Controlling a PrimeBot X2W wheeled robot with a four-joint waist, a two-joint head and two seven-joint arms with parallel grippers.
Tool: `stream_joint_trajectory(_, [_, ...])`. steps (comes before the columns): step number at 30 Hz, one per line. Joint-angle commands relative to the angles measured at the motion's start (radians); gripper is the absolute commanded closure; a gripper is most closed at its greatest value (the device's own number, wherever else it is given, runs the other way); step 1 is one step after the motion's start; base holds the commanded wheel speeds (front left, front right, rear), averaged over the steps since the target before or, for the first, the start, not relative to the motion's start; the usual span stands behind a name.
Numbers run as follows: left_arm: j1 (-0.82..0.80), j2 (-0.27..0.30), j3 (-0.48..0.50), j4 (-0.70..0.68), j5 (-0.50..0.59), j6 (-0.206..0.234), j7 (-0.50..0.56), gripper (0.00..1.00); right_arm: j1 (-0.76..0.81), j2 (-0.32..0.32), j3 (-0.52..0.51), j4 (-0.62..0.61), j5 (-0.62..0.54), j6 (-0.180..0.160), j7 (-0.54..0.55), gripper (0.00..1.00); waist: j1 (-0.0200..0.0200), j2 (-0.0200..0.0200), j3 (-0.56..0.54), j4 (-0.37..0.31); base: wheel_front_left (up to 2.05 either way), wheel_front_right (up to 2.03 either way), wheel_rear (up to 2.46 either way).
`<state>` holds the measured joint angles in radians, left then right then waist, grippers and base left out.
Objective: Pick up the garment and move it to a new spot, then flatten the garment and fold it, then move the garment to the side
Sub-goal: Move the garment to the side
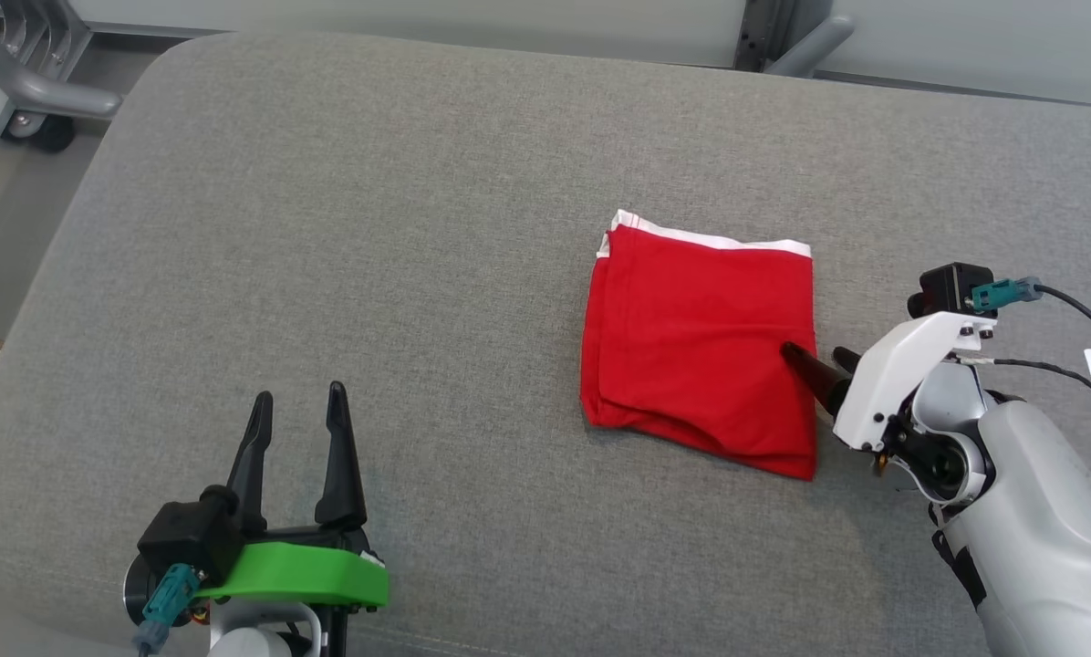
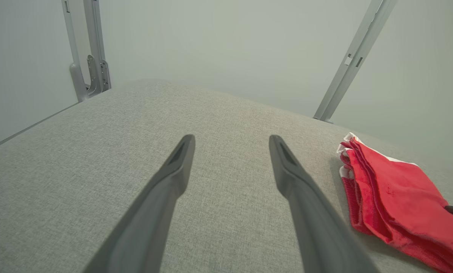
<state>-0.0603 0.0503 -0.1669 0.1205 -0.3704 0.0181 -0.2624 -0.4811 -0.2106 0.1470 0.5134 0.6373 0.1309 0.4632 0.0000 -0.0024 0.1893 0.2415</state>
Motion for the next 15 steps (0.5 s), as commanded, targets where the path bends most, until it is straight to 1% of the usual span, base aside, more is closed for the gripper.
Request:
stream_joint_trajectory(1, [-0.016,0.001,-0.002,0.001,-0.006,0.003,-0.003,0.0,-0.023,0.006,-0.003,0.024,0.018,-0.001,0.002,0.0,0.0,0.0024,0.009,0.011,0.0,0.0,0.0])
stream_joint_trajectory(4, [-0.017,0.001,-0.003,0.002,-0.005,0.006,-0.003,0.0,-0.04,0.019,0.011,0.058,0.045,-0.001,0.007,0.0,0.0,0.0024,0.009,0.016,0.0,0.0,0.0])
stream_joint_trajectory(5, [-0.016,0.001,-0.002,0.002,-0.004,0.007,-0.003,0.0,-0.044,0.022,0.017,0.066,0.053,-0.001,0.005,0.1,0.0,0.0024,0.007,0.016,0.0,0.0,0.0])
stream_joint_trajectory(6, [-0.014,0.001,-0.001,0.002,-0.003,0.008,-0.003,0.0,-0.047,0.022,0.024,0.073,0.059,-0.001,0.0,0.42,0.0,0.0024,0.006,0.016,0.0,0.0,0.0])
stream_joint_trajectory(7, [-0.011,0.001,0.001,0.002,0.001,0.008,-0.003,0.0,-0.051,0.022,0.035,0.076,0.062,-0.001,-0.007,0.63,0.0,0.0024,0.004,0.015,0.0,0.0,0.0])
stream_joint_trajectory(8, [-0.009,0.001,0.001,0.002,0.004,0.006,-0.003,0.0,-0.055,0.022,0.047,0.078,0.068,-0.001,-0.012,0.77,0.0,0.0024,0.002,0.013,0.0,0.0,0.0])
stream_joint_trajectory(9, [-0.007,0.001,0.001,0.001,0.006,0.005,-0.003,0.0,-0.056,0.022,0.056,0.083,0.073,-0.001,-0.017,0.96,0.0,0.0024,0.0,0.011,0.0,0.0,0.0])
stream_joint_trajectory(10, [-0.005,0.001,0.001,0.0,0.008,0.004,-0.003,0.0,-0.059,0.02,0.065,0.085,0.078,-0.001,-0.025,1.0,0.0,0.0024,-0.003,0.008,0.0,0.0,0.0])
stream_joint_trajectory(15, [0.002,0.001,0.004,-0.002,0.02,-0.001,-0.003,0.0,-0.064,0.009,0.098,0.086,0.099,-0.001,-0.065,1.0,0.0,0.0024,-0.014,-0.011,0.0,0.0,0.0])
